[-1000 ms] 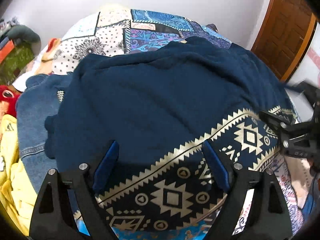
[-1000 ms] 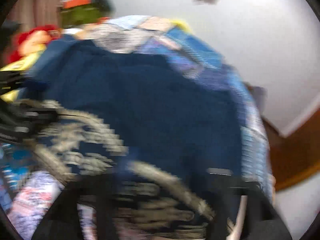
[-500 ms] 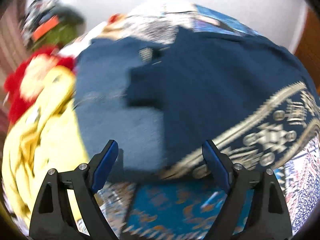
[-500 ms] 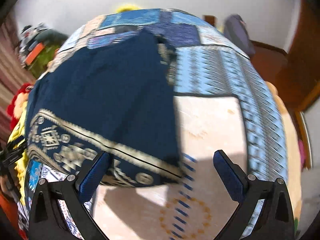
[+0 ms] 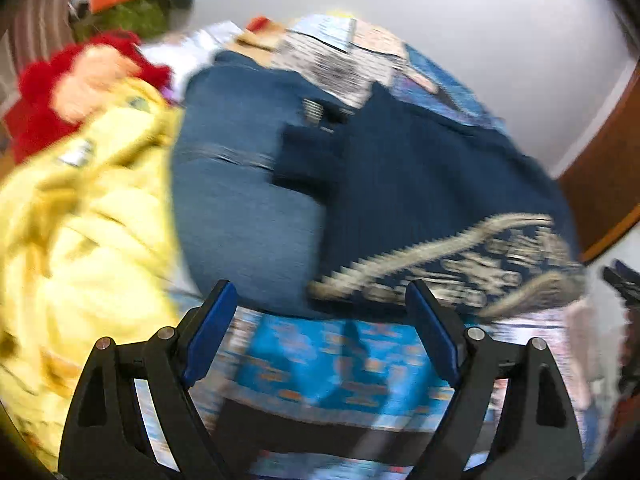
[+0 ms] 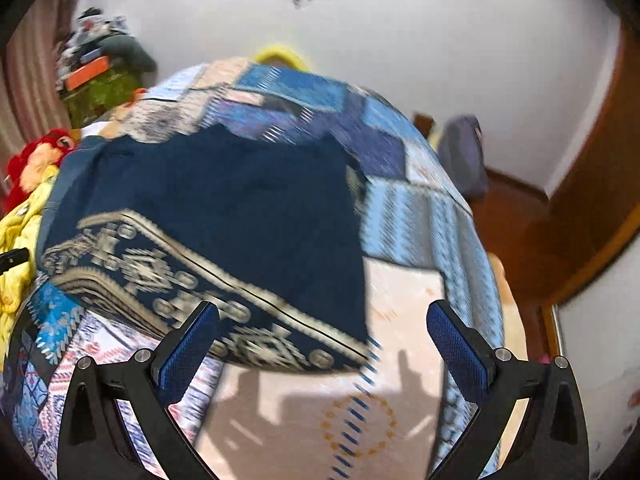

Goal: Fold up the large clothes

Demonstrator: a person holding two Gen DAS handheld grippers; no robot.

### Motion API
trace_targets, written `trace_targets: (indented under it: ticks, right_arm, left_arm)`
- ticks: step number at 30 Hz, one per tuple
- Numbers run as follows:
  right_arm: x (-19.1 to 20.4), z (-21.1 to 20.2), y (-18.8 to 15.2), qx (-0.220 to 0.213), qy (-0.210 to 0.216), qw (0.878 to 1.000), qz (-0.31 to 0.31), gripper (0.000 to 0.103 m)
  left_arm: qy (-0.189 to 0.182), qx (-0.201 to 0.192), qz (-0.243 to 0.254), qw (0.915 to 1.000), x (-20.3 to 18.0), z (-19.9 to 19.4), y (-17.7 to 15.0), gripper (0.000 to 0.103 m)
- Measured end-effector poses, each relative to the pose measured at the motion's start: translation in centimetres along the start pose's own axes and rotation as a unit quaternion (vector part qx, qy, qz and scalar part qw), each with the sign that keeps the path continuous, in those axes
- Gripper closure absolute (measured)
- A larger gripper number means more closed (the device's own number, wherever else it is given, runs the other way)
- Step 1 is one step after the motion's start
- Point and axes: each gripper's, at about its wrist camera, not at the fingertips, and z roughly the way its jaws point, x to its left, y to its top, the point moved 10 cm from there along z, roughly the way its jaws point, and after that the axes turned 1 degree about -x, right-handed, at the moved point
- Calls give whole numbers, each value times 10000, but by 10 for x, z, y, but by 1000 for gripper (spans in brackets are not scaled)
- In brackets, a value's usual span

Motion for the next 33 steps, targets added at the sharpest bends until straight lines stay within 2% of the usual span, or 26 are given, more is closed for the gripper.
trace_targets:
  ticks: [2, 3, 6, 12, 16, 20, 23, 25, 28, 30, 33]
  right_arm:
    - [19, -1, 10, -126, 62, 9998, -149, 0]
    - [26, 0, 13, -165, 91, 9997, -183, 0]
    - [48, 10, 20, -189, 244, 9991, -274, 0]
    - [71, 52, 19, 172, 117, 9975, -669, 0]
    - [73, 65, 9, 242, 244, 9981, -510, 0]
    - [65, 70, 6, 343, 650, 9973, -22, 0]
    - [60, 74, 3, 489, 925, 9939, 360, 0]
    - [60, 74, 3, 480, 919, 9939, 366, 0]
    - [62, 71, 3, 399, 758, 9960, 247, 0]
    - [63, 70, 4, 364, 699, 9967, 213, 0]
    - [62, 71, 3, 379, 727, 9962, 279, 0]
  left_arm:
    - [-532, 215, -176, 9982, -20, 9, -8, 17]
    - [-677, 290, -249, 9970, -26, 14, -10, 17]
    - [-1364, 632, -618, 9867, -46, 30, -17, 17]
    - [-1941, 847, -1205, 9699, -56, 57, -15, 17]
    - [-1935, 731, -1258, 9702, -56, 68, -1, 17]
    - [-1947, 620, -1177, 9718, -61, 61, 6, 17]
    - [-2067, 682, -1204, 9686, -59, 49, 0, 22]
    - [-2140, 637, -1259, 9666, -55, 38, -3, 22]
    - [-2009, 486, -1198, 9710, -44, 30, 2, 22]
    - [-1911, 491, -1223, 9727, -37, 38, 10, 22]
    - [-2108, 624, -1520, 9636, -34, 58, 18, 25]
